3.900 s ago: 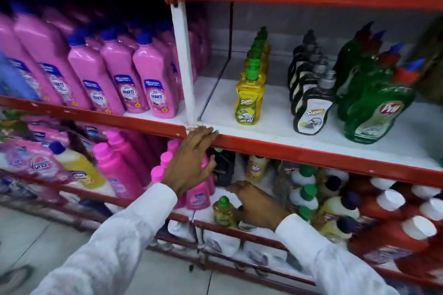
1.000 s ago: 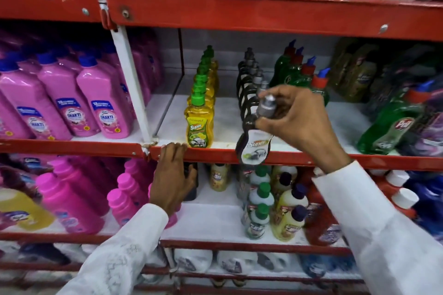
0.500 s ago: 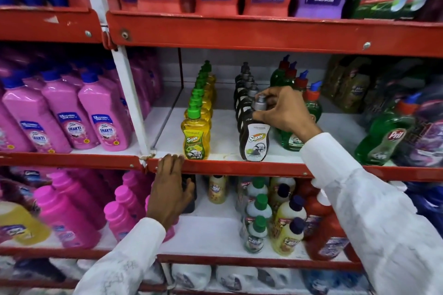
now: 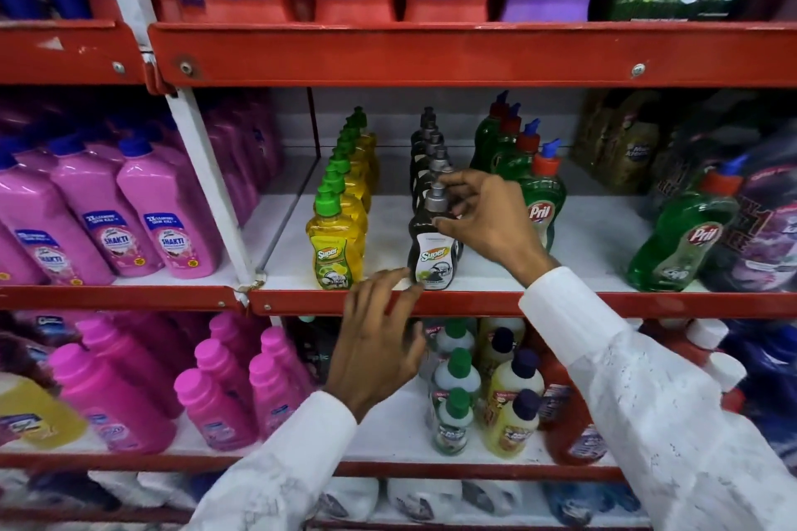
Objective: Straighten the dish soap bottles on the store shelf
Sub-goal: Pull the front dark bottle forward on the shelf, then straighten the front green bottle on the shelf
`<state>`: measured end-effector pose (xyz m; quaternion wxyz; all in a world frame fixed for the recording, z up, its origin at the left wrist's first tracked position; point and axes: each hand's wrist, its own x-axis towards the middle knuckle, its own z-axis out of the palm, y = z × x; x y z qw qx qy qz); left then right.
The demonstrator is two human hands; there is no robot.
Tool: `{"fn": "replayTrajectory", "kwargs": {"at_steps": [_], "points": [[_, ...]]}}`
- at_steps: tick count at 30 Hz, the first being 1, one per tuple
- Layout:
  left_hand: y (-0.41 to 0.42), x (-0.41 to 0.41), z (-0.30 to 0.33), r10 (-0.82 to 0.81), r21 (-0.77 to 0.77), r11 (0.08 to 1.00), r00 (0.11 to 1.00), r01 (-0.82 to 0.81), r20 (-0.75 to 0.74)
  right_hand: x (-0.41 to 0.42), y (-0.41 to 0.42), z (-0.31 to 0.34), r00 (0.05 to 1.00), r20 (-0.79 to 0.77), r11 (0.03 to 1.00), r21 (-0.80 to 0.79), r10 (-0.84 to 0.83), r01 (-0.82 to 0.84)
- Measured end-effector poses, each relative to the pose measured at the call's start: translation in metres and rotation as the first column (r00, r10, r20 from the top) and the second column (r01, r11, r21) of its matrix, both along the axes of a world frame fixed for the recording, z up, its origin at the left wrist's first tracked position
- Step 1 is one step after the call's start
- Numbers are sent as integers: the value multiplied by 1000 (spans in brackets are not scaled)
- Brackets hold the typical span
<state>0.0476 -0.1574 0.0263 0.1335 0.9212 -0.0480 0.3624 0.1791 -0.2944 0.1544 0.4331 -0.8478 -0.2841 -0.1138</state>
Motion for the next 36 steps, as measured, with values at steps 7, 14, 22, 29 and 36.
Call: {"fn": "replayTrajectory", "kwargs": {"at_steps": [7, 14, 22, 29, 36], "points": [[-47, 41, 3, -177, 83, 977, 966, 195, -189, -24, -78, -78, 907, 225, 893, 366, -356, 260], [-49, 51, -10, -153, 58, 982, 940, 178, -305, 19, -139, -108, 710, 105, 673, 440, -696, 595], [-46, 45, -8, -147, -17, 989, 943, 149, -299, 67, -178, -115, 574, -126, 490, 394, -809, 778], [-35, 41, -8, -141, -67, 990, 941, 126, -309, 56, -166, -102, 629, 27, 595, 361, -777, 718], [-31, 39, -11, -166, -47, 986, 940, 159, -297, 17, -87, -97, 735, 104, 711, 373, -670, 596]]}}
